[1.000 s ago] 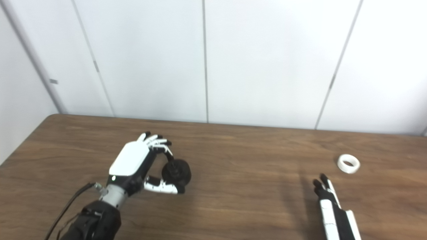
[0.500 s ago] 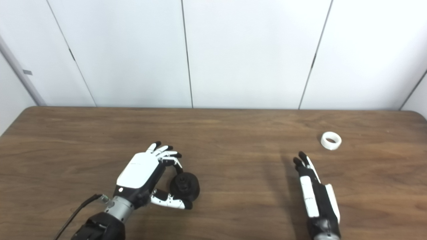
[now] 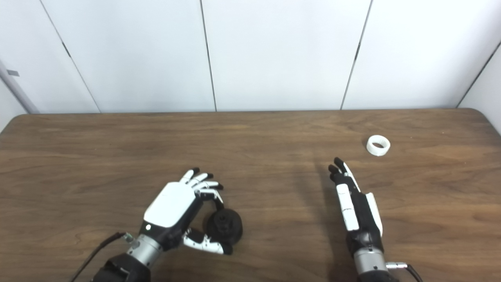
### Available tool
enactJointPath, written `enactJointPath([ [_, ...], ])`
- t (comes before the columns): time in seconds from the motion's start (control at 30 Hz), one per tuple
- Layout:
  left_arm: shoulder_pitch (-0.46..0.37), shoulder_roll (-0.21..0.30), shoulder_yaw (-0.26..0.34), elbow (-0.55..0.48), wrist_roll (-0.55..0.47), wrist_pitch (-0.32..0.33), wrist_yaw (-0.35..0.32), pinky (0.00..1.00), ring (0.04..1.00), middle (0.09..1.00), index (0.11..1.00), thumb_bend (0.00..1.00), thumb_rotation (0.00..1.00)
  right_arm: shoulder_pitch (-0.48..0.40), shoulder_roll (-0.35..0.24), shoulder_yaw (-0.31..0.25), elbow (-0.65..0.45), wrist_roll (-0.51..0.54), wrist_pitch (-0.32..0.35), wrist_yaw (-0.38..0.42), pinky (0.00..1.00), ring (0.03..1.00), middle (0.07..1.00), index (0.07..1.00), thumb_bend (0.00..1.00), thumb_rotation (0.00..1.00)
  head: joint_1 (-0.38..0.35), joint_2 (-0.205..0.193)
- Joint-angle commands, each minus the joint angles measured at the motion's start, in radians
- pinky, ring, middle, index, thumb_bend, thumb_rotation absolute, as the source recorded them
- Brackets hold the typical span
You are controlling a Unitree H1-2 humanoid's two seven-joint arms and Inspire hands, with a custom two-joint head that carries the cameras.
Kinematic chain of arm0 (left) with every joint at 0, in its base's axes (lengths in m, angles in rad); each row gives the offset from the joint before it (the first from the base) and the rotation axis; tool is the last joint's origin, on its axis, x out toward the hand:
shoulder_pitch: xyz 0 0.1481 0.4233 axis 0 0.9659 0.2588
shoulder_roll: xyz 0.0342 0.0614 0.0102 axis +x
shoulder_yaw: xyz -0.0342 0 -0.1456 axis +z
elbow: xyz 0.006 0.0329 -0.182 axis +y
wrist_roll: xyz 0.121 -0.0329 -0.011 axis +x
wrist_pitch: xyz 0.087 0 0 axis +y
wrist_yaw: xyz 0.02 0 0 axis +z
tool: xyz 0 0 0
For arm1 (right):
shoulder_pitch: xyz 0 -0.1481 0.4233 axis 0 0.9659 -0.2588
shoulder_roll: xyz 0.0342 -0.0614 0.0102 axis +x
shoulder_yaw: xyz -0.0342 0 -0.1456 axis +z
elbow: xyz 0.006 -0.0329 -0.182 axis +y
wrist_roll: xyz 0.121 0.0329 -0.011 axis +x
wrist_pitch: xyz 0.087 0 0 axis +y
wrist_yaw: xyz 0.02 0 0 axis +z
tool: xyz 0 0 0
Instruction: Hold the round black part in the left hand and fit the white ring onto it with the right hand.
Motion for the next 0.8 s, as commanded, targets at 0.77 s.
enactJointPath([
  [0.77,0.014,-0.005,-0.003,0.026,0.07,-0.074,0.06,1.0,0.901,0.798,0.483,0.52,0.05,-0.045,0.0,-0.013,-0.087,0.006,0.009,-0.013,1.0,0.933,0.921,0.933,0.57,1.0,-0.021,0.028],
])
